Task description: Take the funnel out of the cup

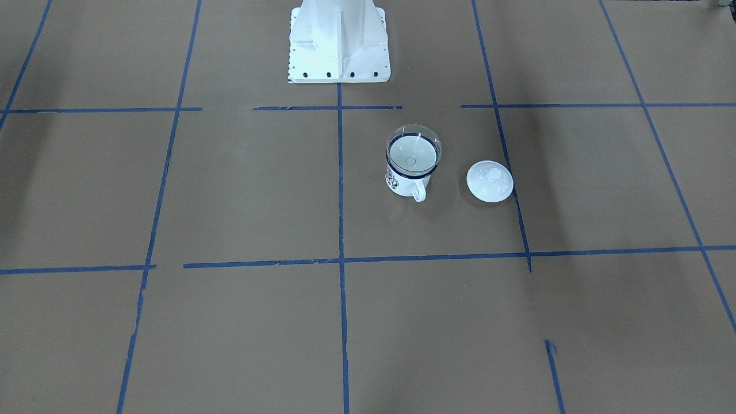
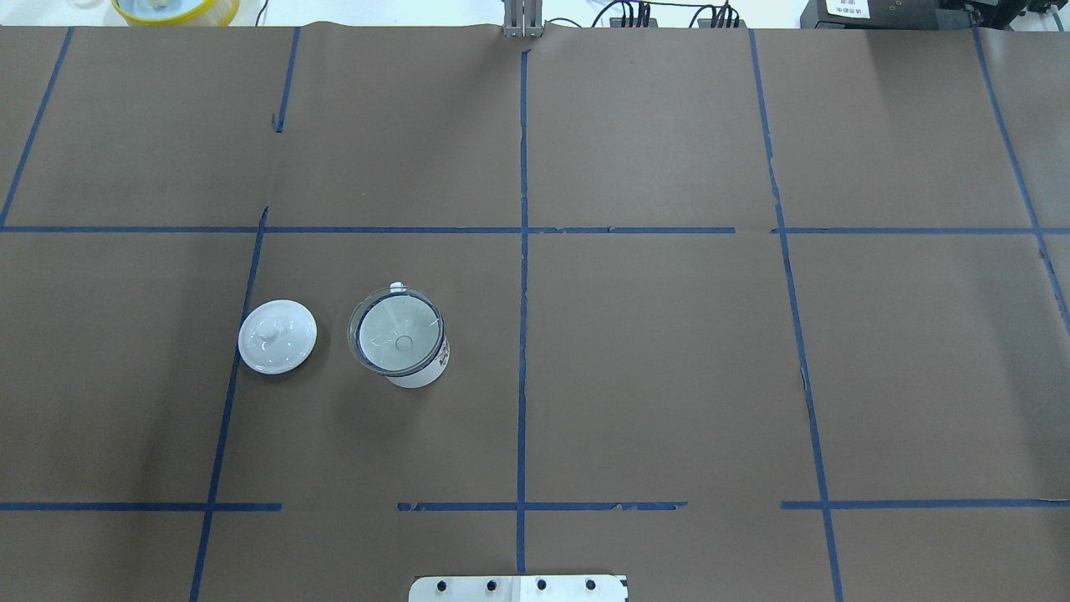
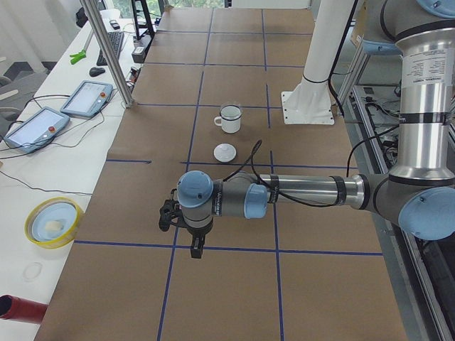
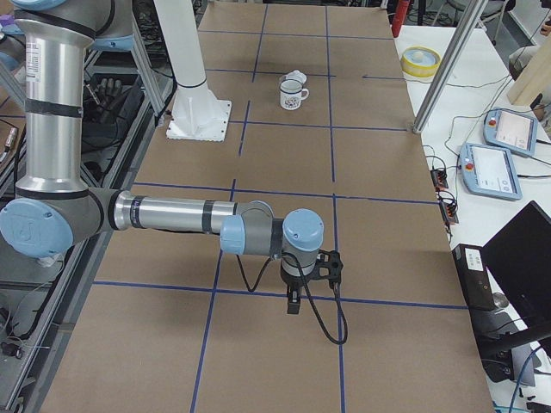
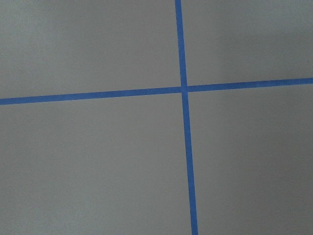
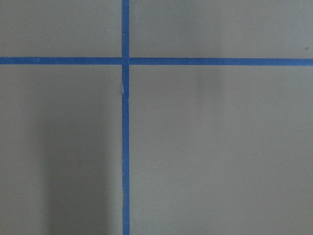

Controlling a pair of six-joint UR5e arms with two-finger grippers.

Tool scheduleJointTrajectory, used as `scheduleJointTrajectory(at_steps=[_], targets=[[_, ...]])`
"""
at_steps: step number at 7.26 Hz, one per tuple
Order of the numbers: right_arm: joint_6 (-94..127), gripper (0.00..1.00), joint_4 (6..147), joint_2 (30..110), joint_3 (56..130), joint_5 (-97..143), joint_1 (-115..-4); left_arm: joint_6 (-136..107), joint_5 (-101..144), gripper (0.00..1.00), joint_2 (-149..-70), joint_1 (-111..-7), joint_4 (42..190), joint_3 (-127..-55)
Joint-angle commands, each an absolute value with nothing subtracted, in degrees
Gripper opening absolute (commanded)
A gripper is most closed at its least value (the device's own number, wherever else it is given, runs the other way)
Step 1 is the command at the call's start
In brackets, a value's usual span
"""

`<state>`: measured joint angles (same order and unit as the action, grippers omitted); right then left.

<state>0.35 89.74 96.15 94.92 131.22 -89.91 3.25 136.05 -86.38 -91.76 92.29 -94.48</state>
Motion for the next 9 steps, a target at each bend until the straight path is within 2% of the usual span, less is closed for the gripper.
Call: scheduleJointTrajectory(at_steps=[1,4,7,9], targets=[[0.4,1.0,89.7,96.2,94.9,131.2,-89.9,3.4,136.0,1.0,-86.1,-91.8,92.5,-94.7],[0.4,1.0,89.7,96.2,94.9,131.2,-89.9,3.3,135.1,1.0,-86.7,-91.8,92.5,-95.3],[0.4,1.0,89.7,96.2,94.9,131.2,-89.9,3.1,130.8,1.0,-91.1,-91.7,92.4,-96.6],[0.4,1.0,89.7,96.2,94.9,131.2,-89.9,2.9,129.4,1.0,-93.2,-91.5,89.9,-103.3]])
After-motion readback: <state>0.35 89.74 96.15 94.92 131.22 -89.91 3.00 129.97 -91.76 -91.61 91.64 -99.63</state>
